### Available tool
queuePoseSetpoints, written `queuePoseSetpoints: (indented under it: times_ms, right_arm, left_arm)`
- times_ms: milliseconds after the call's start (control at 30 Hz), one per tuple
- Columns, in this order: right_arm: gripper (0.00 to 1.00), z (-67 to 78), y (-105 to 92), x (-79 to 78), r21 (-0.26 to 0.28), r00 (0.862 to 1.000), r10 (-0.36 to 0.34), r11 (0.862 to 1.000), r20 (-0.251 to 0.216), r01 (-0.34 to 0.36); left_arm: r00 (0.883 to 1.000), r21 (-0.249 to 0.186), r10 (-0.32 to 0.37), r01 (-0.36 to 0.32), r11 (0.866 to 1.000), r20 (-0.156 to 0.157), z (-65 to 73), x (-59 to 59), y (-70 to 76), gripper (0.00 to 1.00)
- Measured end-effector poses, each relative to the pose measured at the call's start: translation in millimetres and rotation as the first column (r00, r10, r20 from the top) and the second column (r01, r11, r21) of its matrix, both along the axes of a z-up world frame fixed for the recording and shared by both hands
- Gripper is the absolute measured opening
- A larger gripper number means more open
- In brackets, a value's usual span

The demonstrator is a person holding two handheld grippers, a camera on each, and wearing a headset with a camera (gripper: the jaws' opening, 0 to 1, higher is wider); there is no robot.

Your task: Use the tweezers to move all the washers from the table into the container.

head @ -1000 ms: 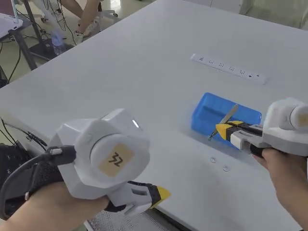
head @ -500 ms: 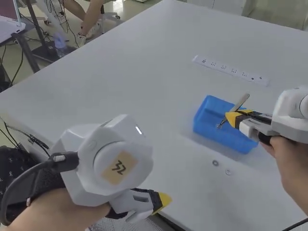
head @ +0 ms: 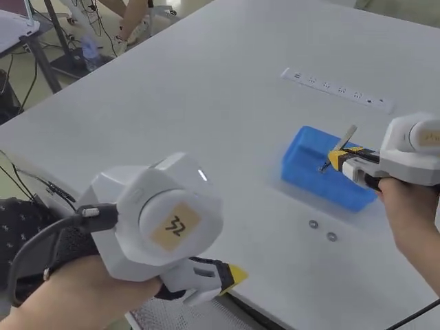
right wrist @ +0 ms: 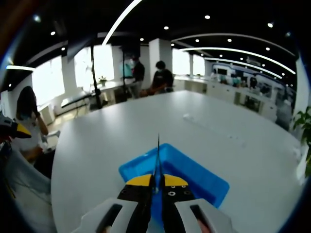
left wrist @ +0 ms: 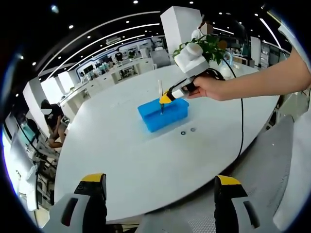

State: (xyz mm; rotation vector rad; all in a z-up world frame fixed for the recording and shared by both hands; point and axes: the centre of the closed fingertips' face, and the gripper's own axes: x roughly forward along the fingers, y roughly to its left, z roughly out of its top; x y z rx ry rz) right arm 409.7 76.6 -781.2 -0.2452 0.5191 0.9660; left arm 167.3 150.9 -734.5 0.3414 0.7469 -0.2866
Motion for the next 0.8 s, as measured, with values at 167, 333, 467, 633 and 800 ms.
queuePoseSetpoints:
  times_ms: [167, 333, 467, 633, 800]
  right_arm:
    - [0.03, -13.1, 3.0, 0.7, -0.011, 1.0, 0.002, 1.0, -0.023, -0.003]
    - [0.03, -21.1, 3.4, 2.8, -0.02, 0.999, -0.003, 1.0, -0.038, 0.002]
    - [0.03, -25.3, 5.2, 1.5, -0.032, 0.999, 0.003, 0.999, -0.037, -0.005]
    - [0.03, -32.4, 7.1, 3.0, -0.045, 0.999, 0.01, 0.999, -0.036, -0.012]
    - [0.03, -32.4, 9.3, 3.6, -0.05, 1.0, 0.02, 0.999, -0.02, -0.021]
  left_arm:
    - [1.0, -0.002, -0.002, 0.002, 1.0, -0.002, -0.6, 1.0, -0.7, 0.94]
    - [1.0, 0.006, -0.002, 0.002, 1.0, -0.009, -2.0, 0.7, 2.0, 0.94]
    - [1.0, 0.009, 0.0, 0.0, 1.0, -0.011, -2.4, 0.4, 3.9, 0.94]
    - [1.0, 0.011, 0.002, -0.002, 1.0, -0.014, -3.4, 0.0, 6.0, 0.94]
    - [1.0, 0.009, 0.003, -0.003, 1.0, -0.015, -3.9, 0.3, 6.6, 0.94]
